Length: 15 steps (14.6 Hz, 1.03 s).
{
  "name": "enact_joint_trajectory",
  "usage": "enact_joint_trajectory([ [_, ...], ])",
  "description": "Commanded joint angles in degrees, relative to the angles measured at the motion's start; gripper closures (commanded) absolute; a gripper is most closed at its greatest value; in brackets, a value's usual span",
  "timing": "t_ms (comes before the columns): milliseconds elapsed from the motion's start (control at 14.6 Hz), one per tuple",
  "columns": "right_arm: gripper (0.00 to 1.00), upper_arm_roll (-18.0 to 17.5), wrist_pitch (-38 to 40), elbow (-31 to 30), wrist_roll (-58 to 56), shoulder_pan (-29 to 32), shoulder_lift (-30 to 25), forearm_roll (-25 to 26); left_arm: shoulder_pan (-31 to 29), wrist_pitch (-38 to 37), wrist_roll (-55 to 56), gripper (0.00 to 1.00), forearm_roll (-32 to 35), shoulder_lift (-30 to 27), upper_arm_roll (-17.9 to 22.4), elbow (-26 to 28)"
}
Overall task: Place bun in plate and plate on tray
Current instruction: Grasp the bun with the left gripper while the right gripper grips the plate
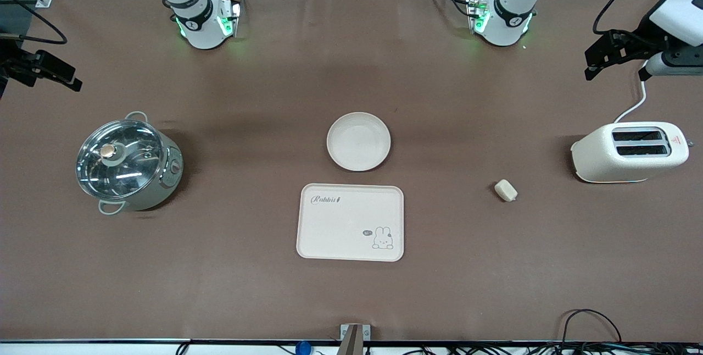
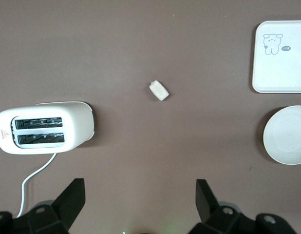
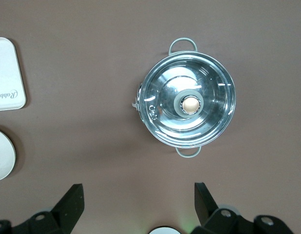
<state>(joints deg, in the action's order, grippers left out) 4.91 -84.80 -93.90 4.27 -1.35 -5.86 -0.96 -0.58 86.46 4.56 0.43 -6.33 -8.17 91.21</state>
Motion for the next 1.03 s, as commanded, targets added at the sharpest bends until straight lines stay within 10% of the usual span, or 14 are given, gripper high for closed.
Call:
enact_joint_trajectory([
  [0, 0.00, -0.1, 0.5, 0.3, 0.8, 0.3, 0.0, -0.7, -0.1, -1.4, -0.3, 0.00, 0.0, 1.1, 0.0, -1.6],
  [618, 0.00, -0.5, -1.4, 0.6, 1.0, -4.0, 0.3, -5.7, 0.0, 1.2, 3.3, 0.00, 0.3, 12.4, 1.5, -4.5],
  [962, 0.00, -0.5, -5.4, -1.4, 1.5, -9.4, 5.4, -9.5, 0.1, 22.0, 13.4, 0.00, 0.4, 14.1, 1.0, 11.8],
])
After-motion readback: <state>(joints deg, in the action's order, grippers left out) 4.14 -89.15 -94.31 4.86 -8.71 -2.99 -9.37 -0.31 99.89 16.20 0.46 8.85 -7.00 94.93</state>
